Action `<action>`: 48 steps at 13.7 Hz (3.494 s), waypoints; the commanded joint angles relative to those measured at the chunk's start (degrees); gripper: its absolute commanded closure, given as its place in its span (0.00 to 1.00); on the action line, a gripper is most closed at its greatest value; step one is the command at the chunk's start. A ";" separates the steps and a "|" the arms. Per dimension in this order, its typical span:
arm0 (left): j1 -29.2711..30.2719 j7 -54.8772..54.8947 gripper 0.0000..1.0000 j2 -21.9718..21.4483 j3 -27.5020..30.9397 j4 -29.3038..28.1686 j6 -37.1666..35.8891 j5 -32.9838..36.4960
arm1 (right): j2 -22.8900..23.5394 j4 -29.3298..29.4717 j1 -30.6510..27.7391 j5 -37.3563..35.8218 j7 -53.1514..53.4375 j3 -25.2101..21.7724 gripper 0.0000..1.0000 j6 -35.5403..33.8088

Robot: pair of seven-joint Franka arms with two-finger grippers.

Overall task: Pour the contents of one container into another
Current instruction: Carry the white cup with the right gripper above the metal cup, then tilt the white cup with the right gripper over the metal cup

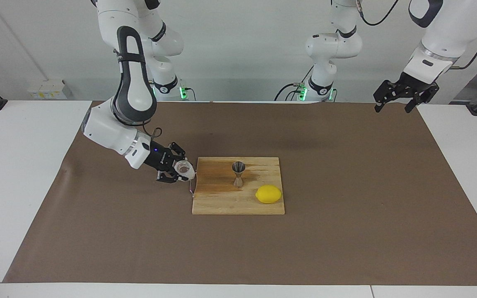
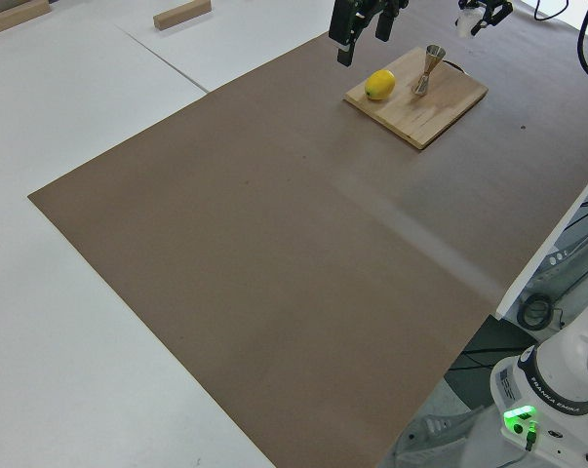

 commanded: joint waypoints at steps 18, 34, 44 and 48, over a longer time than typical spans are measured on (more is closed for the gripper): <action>0.39 0.31 0.00 -0.29 0.04 -0.22 -0.88 -0.62 | -1.61 4.90 15.96 -23.88 25.03 0.21 0.90 9.77; 0.39 0.31 0.00 -0.29 0.04 -0.22 -0.88 -0.62 | -0.81 6.40 20.79 -44.12 42.01 0.30 0.91 11.52; 0.39 0.31 0.00 -0.29 0.04 -0.22 -0.80 -0.62 | -0.73 6.31 20.97 -47.73 42.53 0.47 0.91 11.52; 0.39 0.31 0.00 -0.29 0.04 -0.22 -0.80 -0.62 | -1.08 6.31 19.65 -44.14 40.87 0.47 0.91 12.14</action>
